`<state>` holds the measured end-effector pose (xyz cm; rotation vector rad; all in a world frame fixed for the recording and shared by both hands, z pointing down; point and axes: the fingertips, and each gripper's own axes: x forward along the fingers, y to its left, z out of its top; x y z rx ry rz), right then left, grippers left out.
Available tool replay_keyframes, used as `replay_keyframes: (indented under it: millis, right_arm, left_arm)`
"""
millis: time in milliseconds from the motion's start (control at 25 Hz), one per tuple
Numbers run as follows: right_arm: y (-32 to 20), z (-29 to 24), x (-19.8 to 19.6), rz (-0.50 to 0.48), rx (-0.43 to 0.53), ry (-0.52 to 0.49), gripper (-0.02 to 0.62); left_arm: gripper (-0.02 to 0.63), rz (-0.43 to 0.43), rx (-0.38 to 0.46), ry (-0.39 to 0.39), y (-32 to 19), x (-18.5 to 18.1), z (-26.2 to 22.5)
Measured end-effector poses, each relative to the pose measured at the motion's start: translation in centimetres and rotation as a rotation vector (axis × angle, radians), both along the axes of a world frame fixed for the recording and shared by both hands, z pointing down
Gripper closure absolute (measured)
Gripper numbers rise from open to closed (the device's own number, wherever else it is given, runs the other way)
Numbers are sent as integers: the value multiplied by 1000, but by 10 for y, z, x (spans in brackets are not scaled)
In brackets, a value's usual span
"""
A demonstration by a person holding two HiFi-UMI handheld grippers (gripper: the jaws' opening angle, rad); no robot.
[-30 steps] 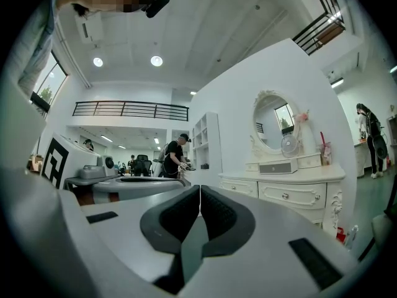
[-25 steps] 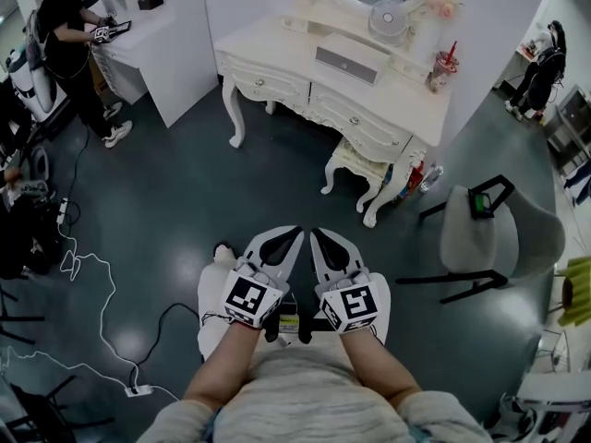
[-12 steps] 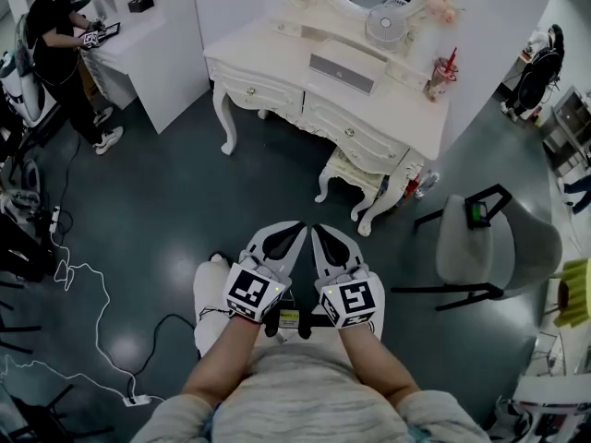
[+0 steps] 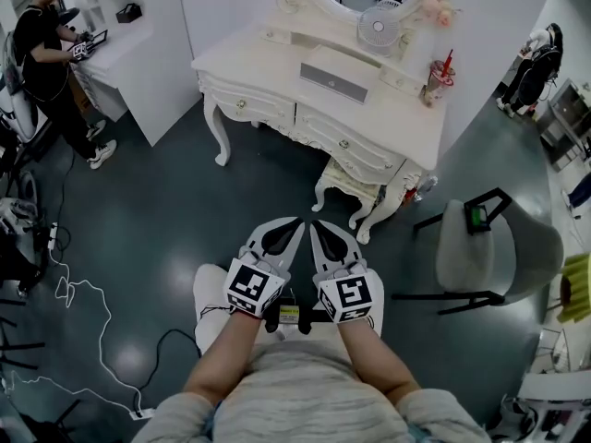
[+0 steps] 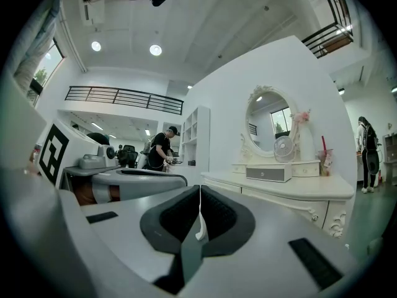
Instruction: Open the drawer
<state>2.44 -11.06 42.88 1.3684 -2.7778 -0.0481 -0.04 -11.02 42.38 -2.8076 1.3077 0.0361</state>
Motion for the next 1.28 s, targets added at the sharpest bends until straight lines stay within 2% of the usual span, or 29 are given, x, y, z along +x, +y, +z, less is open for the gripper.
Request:
replay_keyframes:
  millis: [440, 920, 1280]
  right_arm:
    - [-61, 4, 8, 58, -8, 29, 586]
    - [-112, 3, 16, 119, -14, 46, 586]
    - [-138, 5, 28, 151, -56, -2, 586]
  left_arm:
    - [591, 29, 8, -37, -59, 8, 2]
    - [591, 67, 20, -41, -108, 13, -1]
    - [591, 90, 33, -60, -129, 20, -2]
